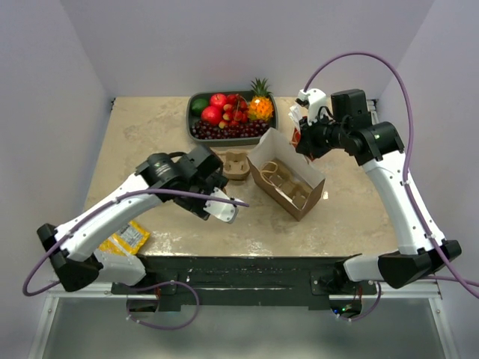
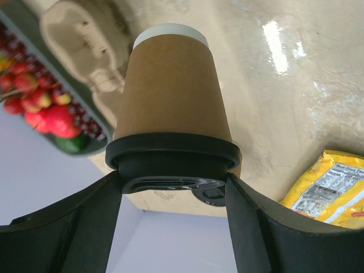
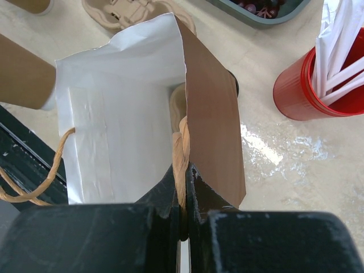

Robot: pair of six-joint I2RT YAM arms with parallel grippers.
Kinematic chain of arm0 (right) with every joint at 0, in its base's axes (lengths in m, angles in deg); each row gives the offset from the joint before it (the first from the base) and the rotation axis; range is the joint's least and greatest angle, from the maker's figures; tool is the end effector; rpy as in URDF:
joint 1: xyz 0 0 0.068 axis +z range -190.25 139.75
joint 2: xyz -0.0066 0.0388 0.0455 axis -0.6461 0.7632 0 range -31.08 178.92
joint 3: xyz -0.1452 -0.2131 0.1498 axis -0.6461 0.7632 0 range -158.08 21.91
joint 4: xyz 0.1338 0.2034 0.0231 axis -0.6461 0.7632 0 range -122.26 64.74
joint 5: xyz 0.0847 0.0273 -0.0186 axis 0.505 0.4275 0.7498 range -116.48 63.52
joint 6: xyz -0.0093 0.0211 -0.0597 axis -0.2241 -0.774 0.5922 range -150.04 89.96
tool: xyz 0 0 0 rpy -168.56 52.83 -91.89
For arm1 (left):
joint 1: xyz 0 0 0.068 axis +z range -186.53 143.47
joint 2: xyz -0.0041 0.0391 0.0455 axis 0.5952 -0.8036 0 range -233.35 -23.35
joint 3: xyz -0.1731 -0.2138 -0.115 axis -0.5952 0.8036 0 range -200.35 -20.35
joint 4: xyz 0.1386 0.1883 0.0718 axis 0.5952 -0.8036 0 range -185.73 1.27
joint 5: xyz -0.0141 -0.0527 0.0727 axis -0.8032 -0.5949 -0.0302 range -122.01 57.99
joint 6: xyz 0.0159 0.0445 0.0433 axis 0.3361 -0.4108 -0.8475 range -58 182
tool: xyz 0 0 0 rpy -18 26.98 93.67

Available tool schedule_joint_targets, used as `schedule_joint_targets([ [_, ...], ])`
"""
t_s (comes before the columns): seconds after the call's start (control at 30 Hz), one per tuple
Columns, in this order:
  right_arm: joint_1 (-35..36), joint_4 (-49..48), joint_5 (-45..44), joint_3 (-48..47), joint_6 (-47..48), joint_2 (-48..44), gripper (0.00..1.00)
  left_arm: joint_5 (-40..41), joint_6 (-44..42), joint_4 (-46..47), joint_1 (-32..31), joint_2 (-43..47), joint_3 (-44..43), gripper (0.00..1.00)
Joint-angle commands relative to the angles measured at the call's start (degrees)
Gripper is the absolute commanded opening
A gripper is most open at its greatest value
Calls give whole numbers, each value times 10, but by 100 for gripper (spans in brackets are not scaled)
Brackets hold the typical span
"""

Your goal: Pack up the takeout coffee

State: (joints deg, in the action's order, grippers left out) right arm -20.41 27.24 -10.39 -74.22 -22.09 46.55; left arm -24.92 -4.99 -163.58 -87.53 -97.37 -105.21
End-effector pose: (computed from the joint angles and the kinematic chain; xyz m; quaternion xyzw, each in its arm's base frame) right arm 0.2266 0.0963 0.4461 -0.2727 0.8607 0.1693 0.3952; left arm 0.1341 -0.1560 0.3832 0.8264 0.5129 0.0909 0.2138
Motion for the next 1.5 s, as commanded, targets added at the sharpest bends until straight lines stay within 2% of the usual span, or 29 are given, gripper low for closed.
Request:
schedule_joint_targets([
  [0.0,-1,-16,10,-7,5,-13,0,-5,-52,-6,-5,-56,31,30],
  [0.17,-7,-20,13,13,2,-33,0,33,-32,-7,-12,-118,65,31],
  [0.33,-16,-25,22,24,-1,-34,0,30,-4,-7,-17,-157,75,34],
  [0.63,-17,-27,34,23,-3,-19,0,-1,47,-6,-24,-210,57,45],
  [0.7,-17,-29,36,23,-3,-18,0,-9,56,-6,-24,-215,58,46],
  [0.83,-17,-28,38,24,-4,-16,0,-30,64,-6,-24,-213,41,56],
  [1.07,-18,-29,36,31,-3,-19,0,-86,83,-5,-13,-195,29,65],
  [1.3,-19,-29,40,34,-4,-20,0,-101,119,-3,-6,-205,39,66],
  [1.47,-20,-31,42,32,-4,-17,0,-86,157,-1,-7,-225,5,66],
])
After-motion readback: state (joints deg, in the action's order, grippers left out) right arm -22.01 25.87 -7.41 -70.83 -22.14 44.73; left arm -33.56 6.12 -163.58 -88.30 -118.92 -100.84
